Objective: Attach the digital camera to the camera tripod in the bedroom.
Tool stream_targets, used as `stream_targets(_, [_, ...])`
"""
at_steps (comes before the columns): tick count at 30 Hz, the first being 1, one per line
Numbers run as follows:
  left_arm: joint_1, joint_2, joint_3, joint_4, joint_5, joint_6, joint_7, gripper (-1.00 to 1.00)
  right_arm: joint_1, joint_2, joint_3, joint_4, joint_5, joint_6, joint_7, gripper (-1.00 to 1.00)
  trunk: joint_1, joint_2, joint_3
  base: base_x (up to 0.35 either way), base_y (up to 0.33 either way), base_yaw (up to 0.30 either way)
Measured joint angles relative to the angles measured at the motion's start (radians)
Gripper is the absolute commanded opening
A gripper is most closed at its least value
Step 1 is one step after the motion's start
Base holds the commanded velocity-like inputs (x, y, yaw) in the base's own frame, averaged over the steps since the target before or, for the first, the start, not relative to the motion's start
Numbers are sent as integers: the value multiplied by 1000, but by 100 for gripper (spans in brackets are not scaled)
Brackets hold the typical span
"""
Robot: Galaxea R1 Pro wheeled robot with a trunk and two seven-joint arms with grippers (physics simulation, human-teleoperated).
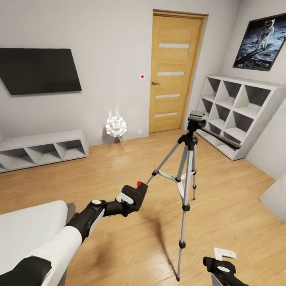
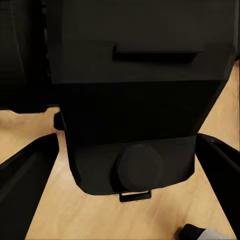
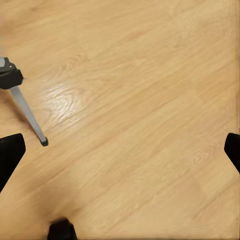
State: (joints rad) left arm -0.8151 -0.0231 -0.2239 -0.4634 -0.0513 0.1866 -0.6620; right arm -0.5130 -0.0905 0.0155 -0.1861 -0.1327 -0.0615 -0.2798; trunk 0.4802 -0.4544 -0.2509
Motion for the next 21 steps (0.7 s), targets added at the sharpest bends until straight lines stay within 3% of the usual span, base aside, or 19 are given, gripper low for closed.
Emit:
stream_targets(6, [-2,29,3,-98,-13,44,-65,-100,0,1,1,0,0,0,0,100,0,0,2,0,0,-158])
stream_targets(16, [-7,109,11,-320,-18,134,-288,-100,0,2,0,0,-2,1,-1,100,0,0,3,0,0,-22])
stream_targets(21, [-7,118,12,-378,-22,171,-318,-100,0,3,0,0,-2,1,-1,100,0,0,3,0,0,-3])
